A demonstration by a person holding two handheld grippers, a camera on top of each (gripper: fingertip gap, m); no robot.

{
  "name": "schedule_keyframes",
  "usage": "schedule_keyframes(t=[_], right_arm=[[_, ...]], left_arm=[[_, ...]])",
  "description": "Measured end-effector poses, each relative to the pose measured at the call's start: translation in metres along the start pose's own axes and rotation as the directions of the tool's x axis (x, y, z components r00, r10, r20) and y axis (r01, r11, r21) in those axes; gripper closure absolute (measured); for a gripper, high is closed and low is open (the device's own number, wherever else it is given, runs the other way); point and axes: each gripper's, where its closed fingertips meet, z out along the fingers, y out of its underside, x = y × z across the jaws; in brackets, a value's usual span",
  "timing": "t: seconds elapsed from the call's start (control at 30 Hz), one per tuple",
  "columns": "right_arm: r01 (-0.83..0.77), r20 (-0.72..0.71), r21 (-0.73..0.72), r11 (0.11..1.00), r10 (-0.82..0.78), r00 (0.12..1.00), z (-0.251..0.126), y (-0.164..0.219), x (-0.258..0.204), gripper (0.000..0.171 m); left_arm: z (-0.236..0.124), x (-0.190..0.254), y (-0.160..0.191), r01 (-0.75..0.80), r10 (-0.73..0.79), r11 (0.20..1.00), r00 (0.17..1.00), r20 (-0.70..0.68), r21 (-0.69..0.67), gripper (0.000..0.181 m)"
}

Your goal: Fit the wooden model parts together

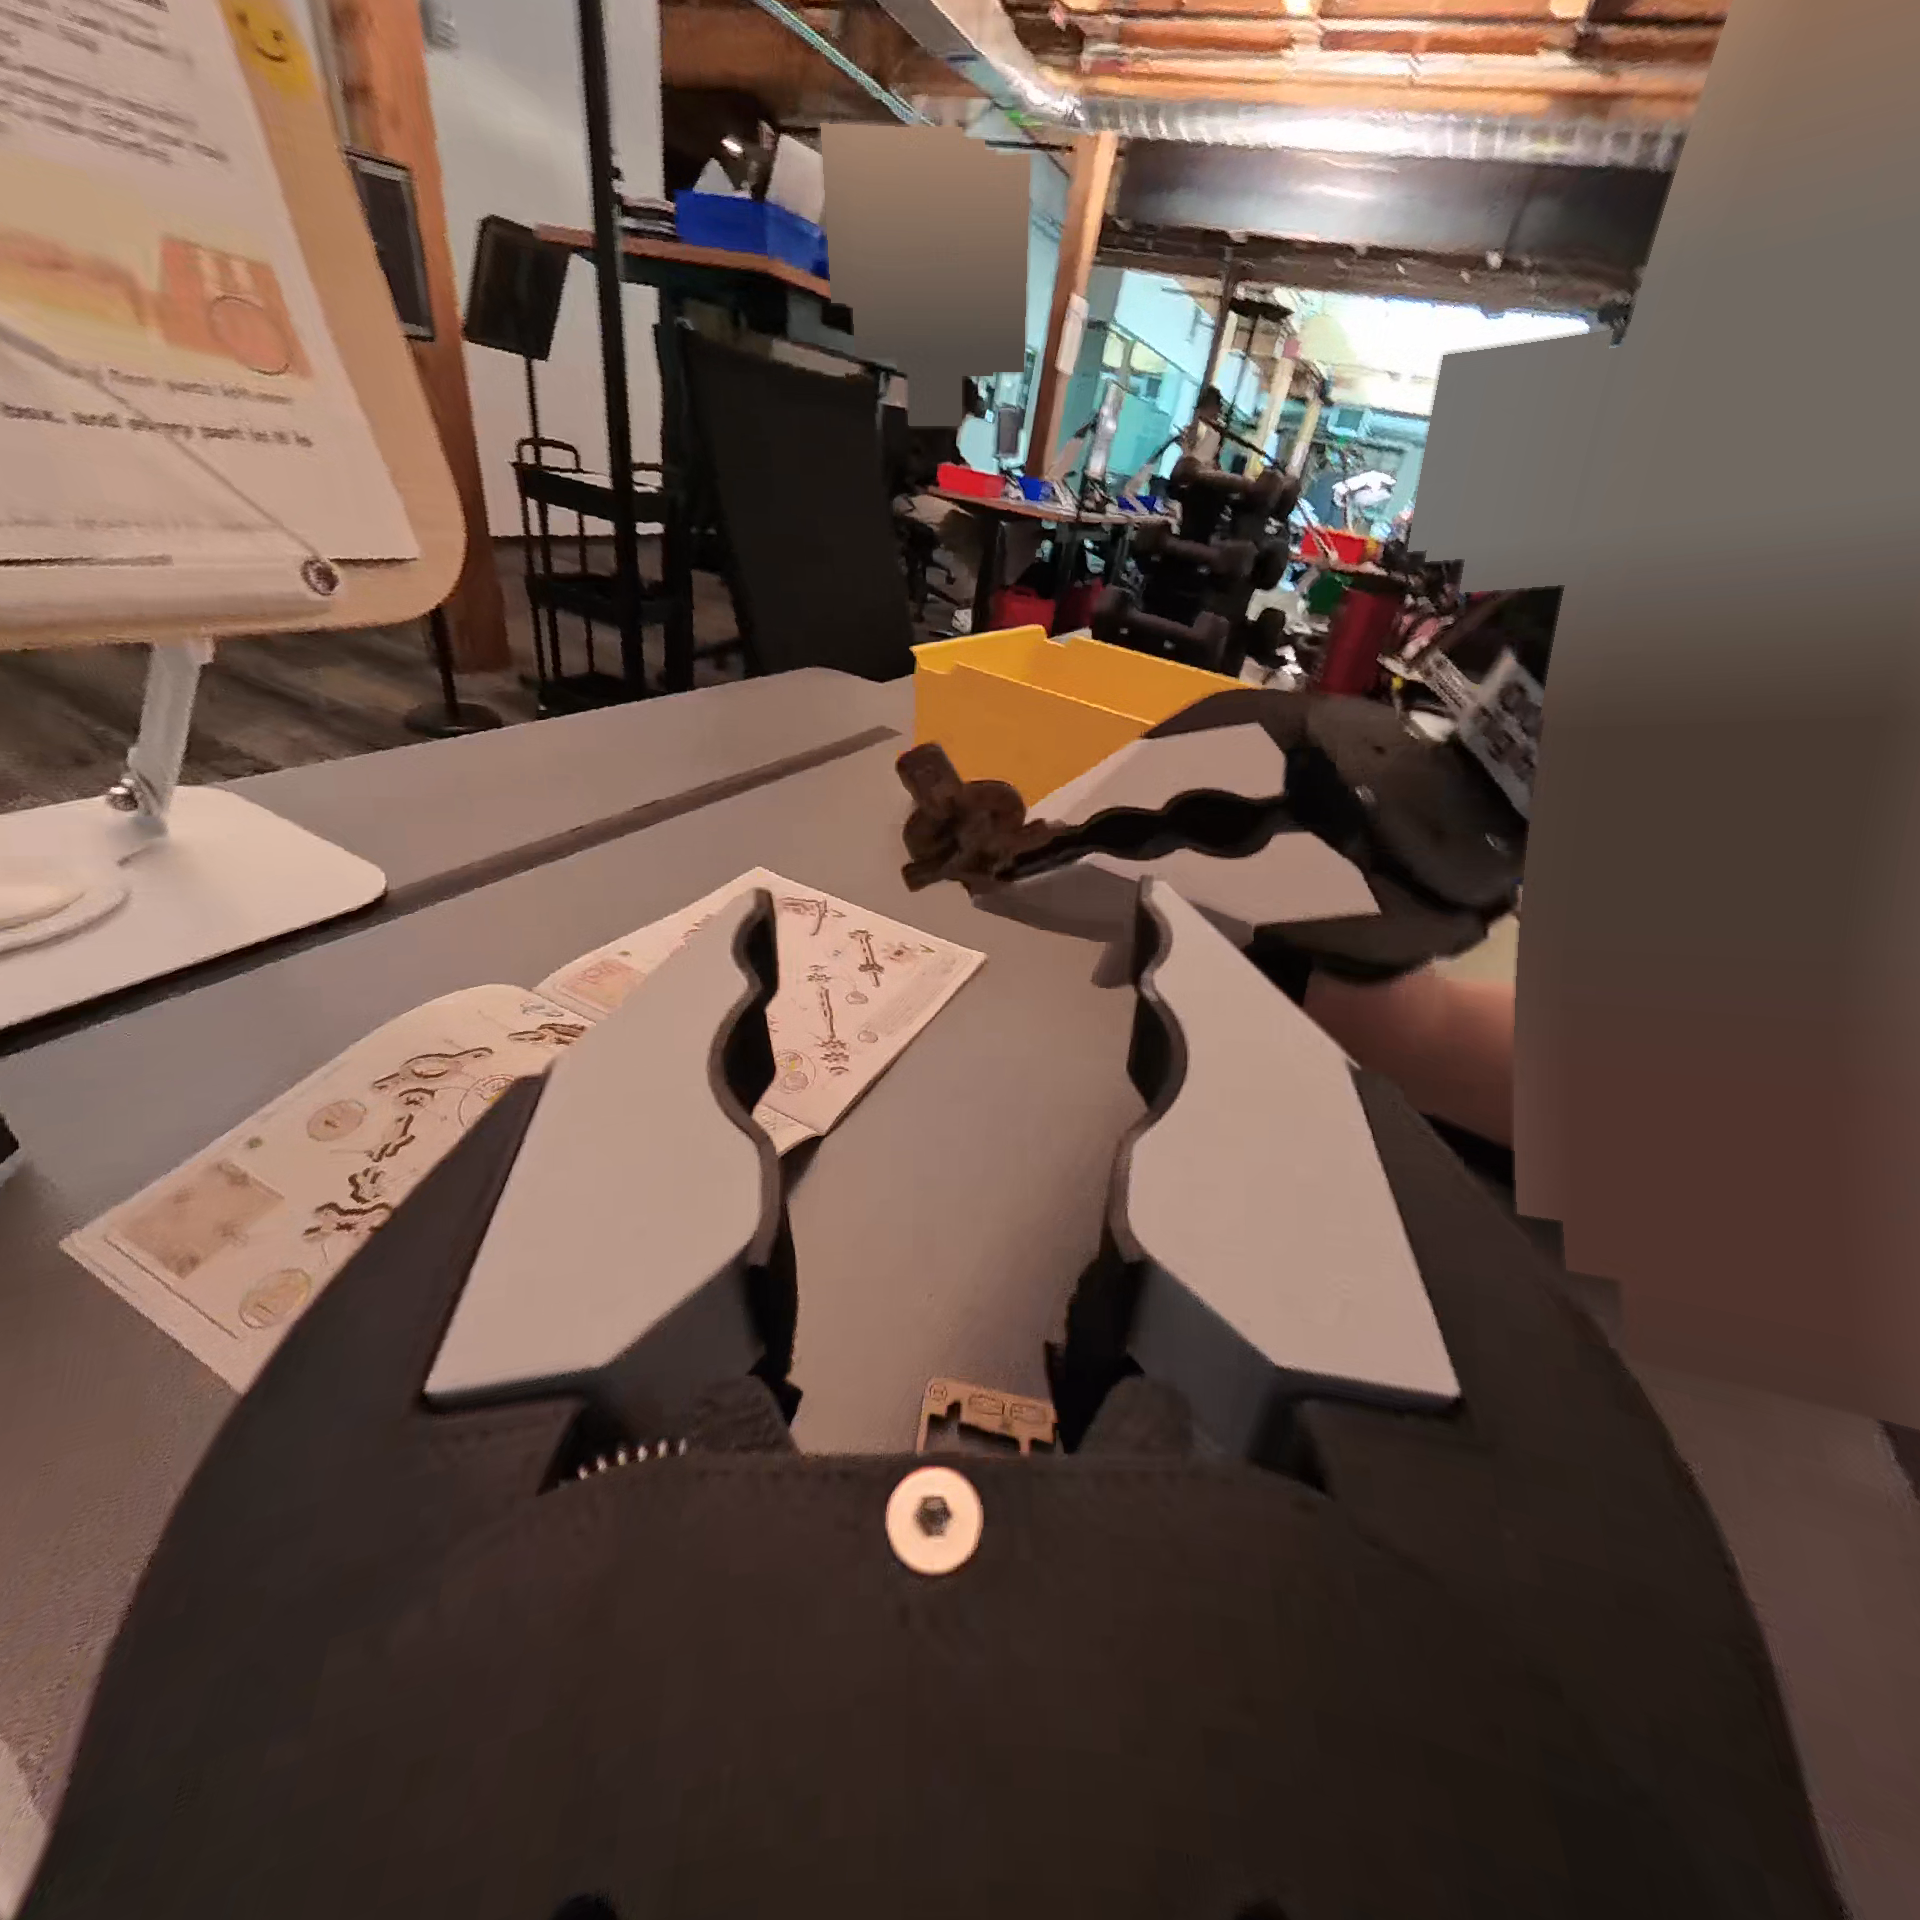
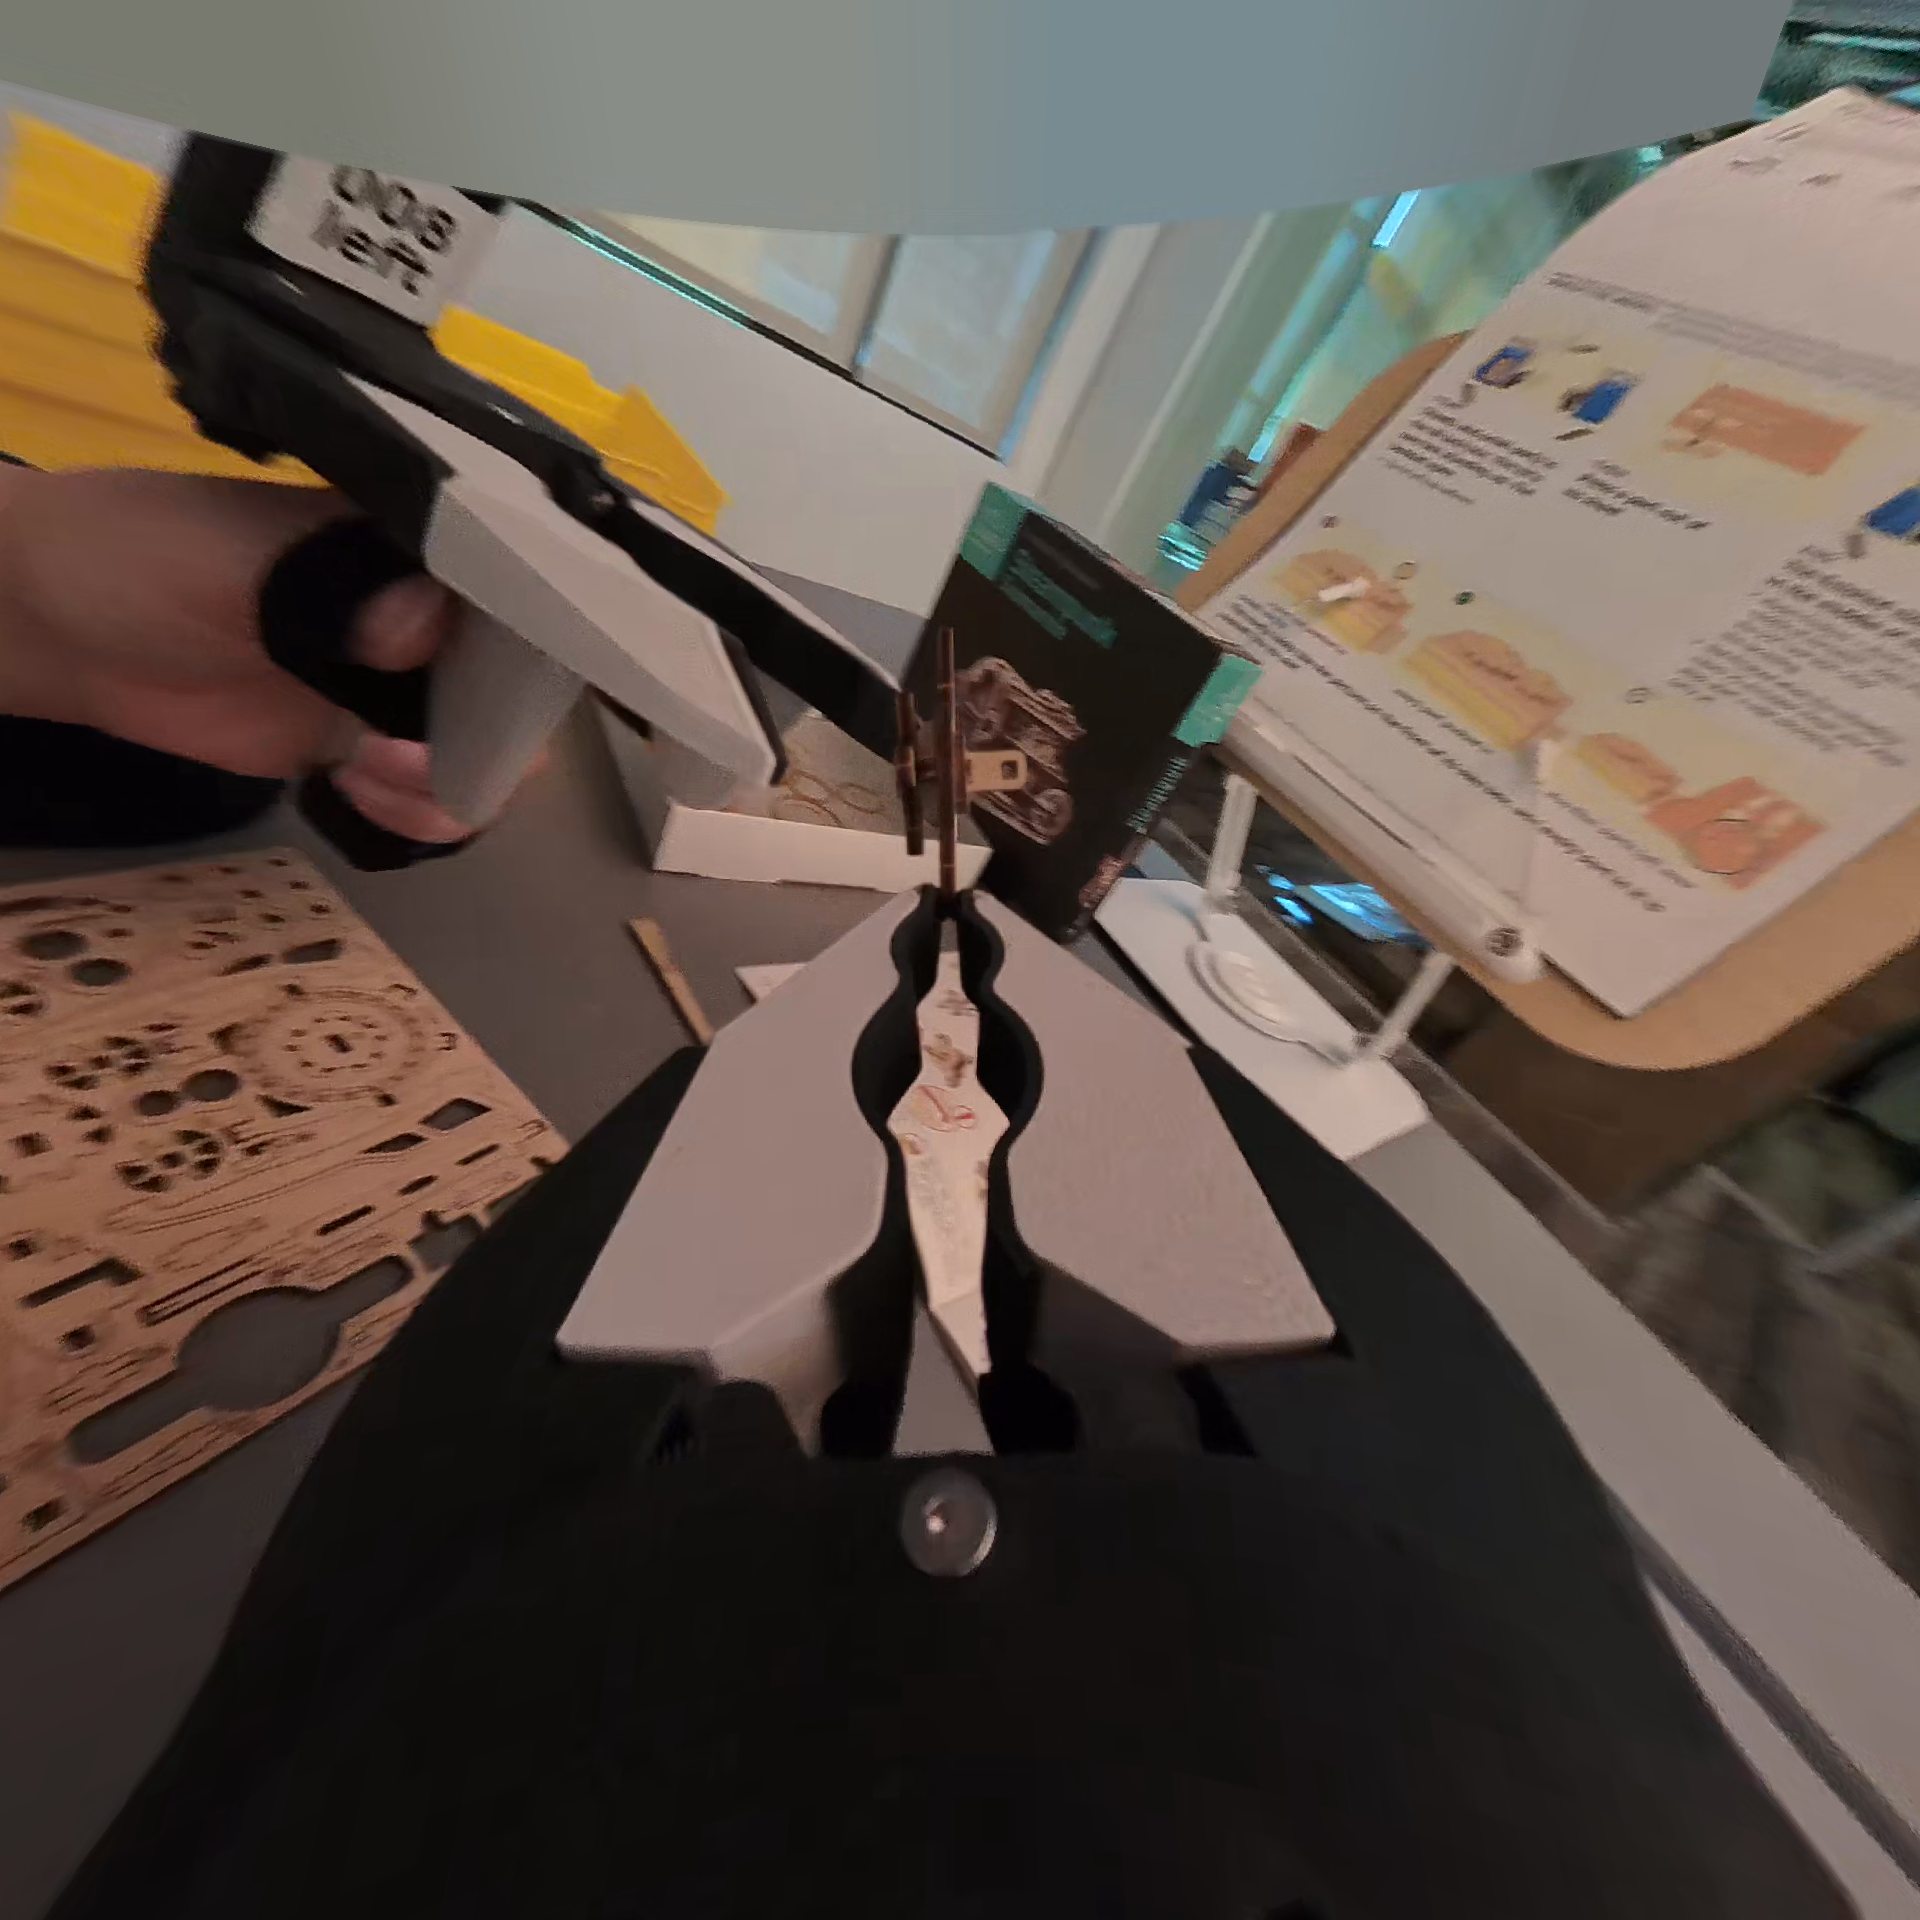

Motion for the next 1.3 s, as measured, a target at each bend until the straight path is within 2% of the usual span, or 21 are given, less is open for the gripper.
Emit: schedule_keyframes(t=[0.13,0.23,0.33,0.37,0.57,0.93,1.3], right_arm=[[0.149,-0.106,-0.056,0.987,-0.155,0.982,0.004,-0.002,0.0,0.17],[0.248,-0.128,-0.076,0.966,-0.257,0.958,0.007,-0.005,-0.009,0.17],[0.292,-0.128,-0.078,0.953,-0.3,0.946,0.008,-0.009,-0.014,0.17],[0.298,-0.13,-0.08,0.951,-0.307,0.943,0.008,-0.008,-0.015,0.17],[0.238,-0.124,-0.067,0.969,-0.244,0.962,0.006,-0.008,-0.011,0.169],[0.337,-0.109,-0.062,0.939,-0.342,0.933,0.003,-0.008,-0.013,0.17],[0.322,-0.036,-0.036,0.946,-0.323,0.946,0.001,-0.005,-0.017,0.17]], left_arm=[[0.001,-0.006,-0.004,0.033,-0.036,0.999,0.996,0.085,0.038,0.117],[0.003,-0.002,-0.002,0.052,-0.055,0.998,0.996,0.07,0.037,0.129],[0.002,0.002,-0.005,0.028,-0.031,0.998,0.998,0.058,0.051,0.15],[0.001,0.002,-0.005,0.015,-0.018,0.999,0.998,0.065,0.052,0.151],[0.002,0.003,-0.002,-0.035,0.033,0.999,0.998,0.062,0.031,0.152],[0.002,0.005,-0.001,-0.065,0.064,0.998,0.997,0.041,0.02,0.152],[0.0,0.008,0.007,-0.152,0.151,0.987,0.988,-0.022,-0.045,0.152]])
